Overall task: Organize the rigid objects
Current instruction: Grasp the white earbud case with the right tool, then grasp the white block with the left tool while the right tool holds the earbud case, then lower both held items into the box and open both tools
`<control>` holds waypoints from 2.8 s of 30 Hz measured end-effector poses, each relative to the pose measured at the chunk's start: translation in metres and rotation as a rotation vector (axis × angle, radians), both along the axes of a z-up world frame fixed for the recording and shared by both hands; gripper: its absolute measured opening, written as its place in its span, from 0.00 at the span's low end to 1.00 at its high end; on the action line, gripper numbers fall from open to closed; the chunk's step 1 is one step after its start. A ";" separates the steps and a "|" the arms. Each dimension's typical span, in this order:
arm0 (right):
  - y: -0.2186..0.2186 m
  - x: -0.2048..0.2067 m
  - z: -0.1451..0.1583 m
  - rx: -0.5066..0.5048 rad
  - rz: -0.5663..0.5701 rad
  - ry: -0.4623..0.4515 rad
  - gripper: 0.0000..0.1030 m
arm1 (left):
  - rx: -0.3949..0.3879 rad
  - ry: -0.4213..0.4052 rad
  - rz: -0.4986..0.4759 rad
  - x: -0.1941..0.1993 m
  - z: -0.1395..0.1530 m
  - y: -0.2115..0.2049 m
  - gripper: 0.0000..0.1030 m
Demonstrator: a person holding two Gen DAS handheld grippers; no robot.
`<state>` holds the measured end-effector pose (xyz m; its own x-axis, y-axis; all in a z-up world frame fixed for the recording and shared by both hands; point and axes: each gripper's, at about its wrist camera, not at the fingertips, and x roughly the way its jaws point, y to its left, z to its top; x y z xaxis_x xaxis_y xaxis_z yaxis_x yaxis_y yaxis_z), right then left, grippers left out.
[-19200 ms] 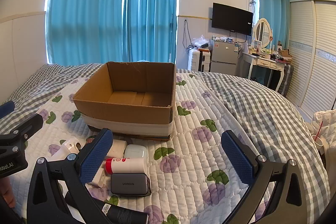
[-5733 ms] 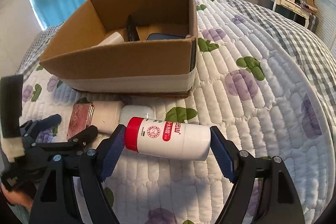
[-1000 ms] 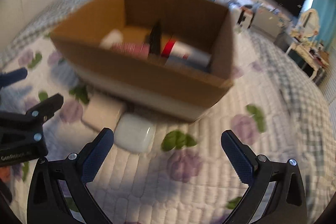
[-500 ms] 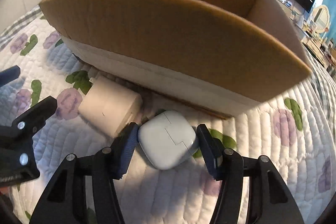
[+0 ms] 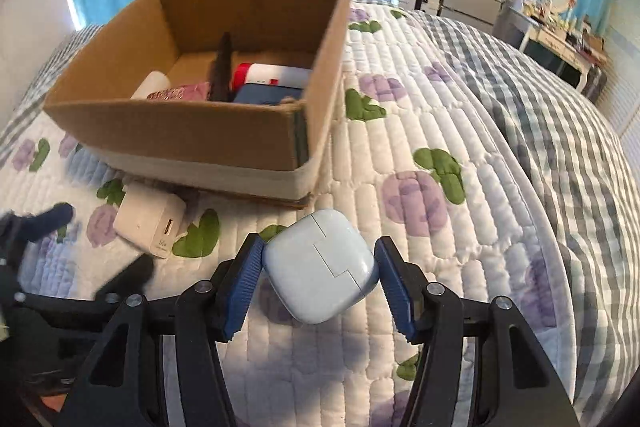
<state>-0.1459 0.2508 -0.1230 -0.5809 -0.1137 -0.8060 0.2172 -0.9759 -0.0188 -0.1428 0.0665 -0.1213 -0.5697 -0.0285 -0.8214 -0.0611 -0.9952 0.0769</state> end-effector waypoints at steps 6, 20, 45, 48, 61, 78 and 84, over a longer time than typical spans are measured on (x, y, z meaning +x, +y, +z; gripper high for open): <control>-0.001 0.005 -0.002 -0.009 0.004 -0.009 0.56 | -0.003 -0.025 0.001 -0.014 -0.013 0.008 0.67; -0.012 0.033 0.028 0.016 0.026 0.063 0.56 | 0.060 0.011 -0.017 0.030 0.026 -0.009 0.49; -0.042 0.008 0.195 -0.032 0.165 0.351 0.56 | 0.040 0.334 -0.025 -0.026 0.175 -0.037 0.49; -0.048 -0.021 0.190 -0.037 0.172 0.341 0.56 | 0.049 0.309 -0.013 -0.059 0.158 -0.037 0.49; -0.058 -0.104 0.116 -0.057 0.182 0.254 0.56 | 0.036 0.192 -0.029 -0.136 0.080 -0.028 0.50; -0.069 -0.109 0.107 -0.070 0.175 0.184 0.56 | 0.017 0.265 0.013 -0.111 0.117 -0.056 0.54; -0.089 -0.140 0.075 -0.056 0.163 0.107 0.56 | 0.009 0.265 0.016 -0.116 0.114 -0.068 0.54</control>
